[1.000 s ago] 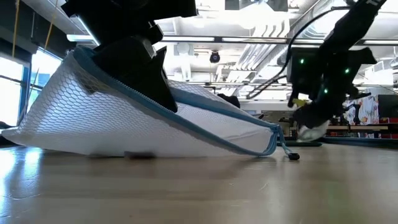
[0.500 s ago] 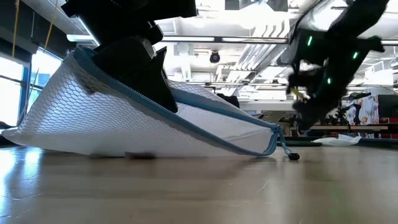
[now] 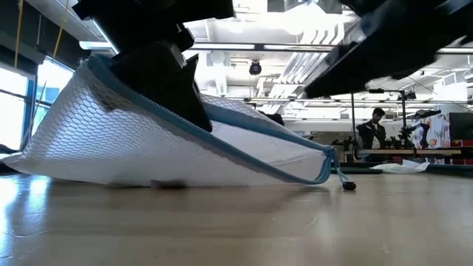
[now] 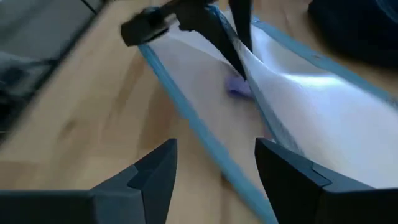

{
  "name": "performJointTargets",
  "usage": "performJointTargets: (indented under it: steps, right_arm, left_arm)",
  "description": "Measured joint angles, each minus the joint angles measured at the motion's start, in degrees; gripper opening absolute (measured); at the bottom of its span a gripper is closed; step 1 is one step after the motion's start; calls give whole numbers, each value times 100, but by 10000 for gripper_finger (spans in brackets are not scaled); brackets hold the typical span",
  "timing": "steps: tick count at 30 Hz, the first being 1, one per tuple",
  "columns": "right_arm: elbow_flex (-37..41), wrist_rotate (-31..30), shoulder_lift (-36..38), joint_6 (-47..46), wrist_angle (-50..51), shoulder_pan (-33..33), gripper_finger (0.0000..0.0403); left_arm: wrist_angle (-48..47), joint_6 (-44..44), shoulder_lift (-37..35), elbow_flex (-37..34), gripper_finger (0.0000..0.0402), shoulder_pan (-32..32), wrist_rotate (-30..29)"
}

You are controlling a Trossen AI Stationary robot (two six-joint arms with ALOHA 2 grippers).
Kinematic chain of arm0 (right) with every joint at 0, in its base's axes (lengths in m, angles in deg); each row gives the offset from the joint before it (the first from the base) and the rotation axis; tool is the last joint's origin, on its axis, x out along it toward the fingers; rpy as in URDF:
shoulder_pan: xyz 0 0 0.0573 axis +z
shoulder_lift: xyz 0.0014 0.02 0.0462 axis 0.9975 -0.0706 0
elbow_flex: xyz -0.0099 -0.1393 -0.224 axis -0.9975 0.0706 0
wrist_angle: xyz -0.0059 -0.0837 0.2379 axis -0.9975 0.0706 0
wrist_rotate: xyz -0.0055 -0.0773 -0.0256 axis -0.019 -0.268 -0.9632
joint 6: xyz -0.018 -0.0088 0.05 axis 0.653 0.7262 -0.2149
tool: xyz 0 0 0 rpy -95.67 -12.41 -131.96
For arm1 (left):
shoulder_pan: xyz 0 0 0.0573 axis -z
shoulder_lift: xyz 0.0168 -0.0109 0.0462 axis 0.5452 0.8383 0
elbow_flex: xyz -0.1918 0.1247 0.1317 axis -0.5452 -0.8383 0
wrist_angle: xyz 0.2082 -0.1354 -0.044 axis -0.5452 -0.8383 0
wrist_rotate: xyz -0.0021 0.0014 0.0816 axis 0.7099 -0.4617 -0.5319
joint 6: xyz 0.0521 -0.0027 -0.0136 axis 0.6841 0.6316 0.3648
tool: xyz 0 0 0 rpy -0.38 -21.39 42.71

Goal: Unpack backpack
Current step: Remove the white playing cards box from the blue zipper bag

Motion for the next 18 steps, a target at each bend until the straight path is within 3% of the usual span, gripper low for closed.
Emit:
performJointTargets:
  steps: [3, 6, 9, 11, 16, 18]
  right_arm:
    - [-727, -84, -791, 244, 160, -226, 191]
    - [-1512, -96, -1326, 98, 952, -512, 173]
    - [-2043, -530, -1621, -270, 1518, -678, 137]
    - [-2142, -808, -1742, -552, 1568, -753, 107]
    - [-2137, -823, -1870, -1081, 1326, -1004, 20]
    - [-2119, -757, -1961, -1105, 1323, -1102, 7]
  left_arm:
    - [-9, -2, 0, 0, 0, 16, 0]
    - [-2, -57, 0, 0, 0, 74, -47]
    - [-7, -151, 0, -4, 0, 157, -169]
    - [7, -163, 0, -4, 0, 198, -171]
    - [4, -166, 0, -4, 0, 260, -205]
    - [6, -157, 0, -4, 0, 273, -203]
